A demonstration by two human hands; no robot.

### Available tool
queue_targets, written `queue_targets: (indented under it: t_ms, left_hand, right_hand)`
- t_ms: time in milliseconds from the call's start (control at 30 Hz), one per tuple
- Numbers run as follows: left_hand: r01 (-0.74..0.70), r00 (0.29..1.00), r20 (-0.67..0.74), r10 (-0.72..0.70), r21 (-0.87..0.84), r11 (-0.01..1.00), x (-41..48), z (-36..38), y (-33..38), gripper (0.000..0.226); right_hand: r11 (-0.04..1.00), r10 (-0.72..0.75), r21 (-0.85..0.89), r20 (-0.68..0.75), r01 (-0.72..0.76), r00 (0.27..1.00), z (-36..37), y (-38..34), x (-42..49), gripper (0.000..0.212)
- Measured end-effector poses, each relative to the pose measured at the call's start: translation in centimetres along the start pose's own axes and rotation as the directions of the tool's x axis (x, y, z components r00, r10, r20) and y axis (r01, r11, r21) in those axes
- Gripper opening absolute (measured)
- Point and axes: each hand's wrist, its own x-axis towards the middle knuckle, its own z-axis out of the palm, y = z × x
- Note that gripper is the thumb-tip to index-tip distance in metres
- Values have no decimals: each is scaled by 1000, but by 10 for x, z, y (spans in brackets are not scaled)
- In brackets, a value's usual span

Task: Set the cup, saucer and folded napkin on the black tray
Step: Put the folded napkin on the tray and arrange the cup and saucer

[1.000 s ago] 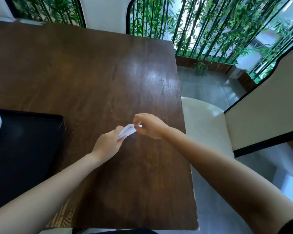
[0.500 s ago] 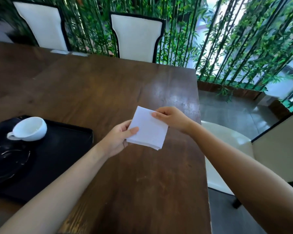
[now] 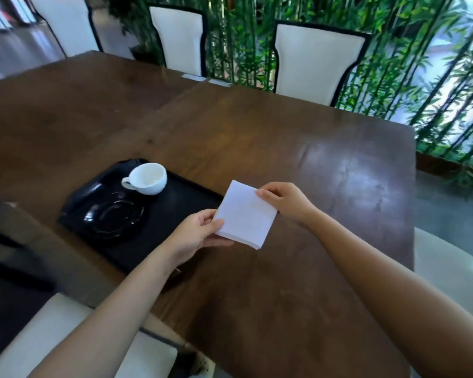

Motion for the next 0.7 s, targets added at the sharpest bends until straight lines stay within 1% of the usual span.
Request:
queue_targets:
  t_ms: [67, 100, 200, 267, 333, 433, 500, 533, 600, 700]
  left_hand:
    - [19, 996, -84, -22, -36, 999, -4, -22, -8, 25]
    - [21, 992, -123, -31, -79, 997, -6, -34, -12, 23]
    - [-1, 979, -199, -41, -204, 979, -13, -68, -21, 25]
    - [-9, 975, -216, -43, -236, 972, -15, -87, -25, 26]
    - [-9, 975, -216, -49, -264, 965, -15, -104, -29, 25]
    - [14, 984, -166, -68, -310, 951, -12, -128, -31, 20]
    - [42, 987, -133, -90, -326, 944, -7, -144, -35, 23]
    - [61, 984, -139, -111, -322, 945, -3, -150, -37, 26]
    - [104, 968, -190, -162, -280, 954, 5, -160, -45, 32]
    - [171, 935, -282, -216, -175, 970, 19, -167, -56, 38]
  right_hand:
    - [998, 23, 48, 76, -27, 997, 22, -4, 9, 15]
    - [996, 34, 80, 132, -45, 991, 34, -7, 12, 20]
    - [986, 62, 130, 269, -100, 961, 69, -15, 18, 59]
    - [984, 78, 131, 289, -120, 954, 93, -21, 22, 75]
    - [977, 110, 146, 275, -155, 955, 114, -25, 28, 80]
    - [958, 187, 173, 222, -227, 957, 138, -29, 38, 77]
    - [947, 235, 183, 163, -263, 958, 152, -29, 43, 76]
    - [943, 259, 178, 134, -280, 957, 159, -28, 45, 76]
    - [943, 301, 120, 83, -309, 950, 174, -26, 48, 76]
    - [943, 330, -37, 23, -329, 944, 194, -24, 49, 77]
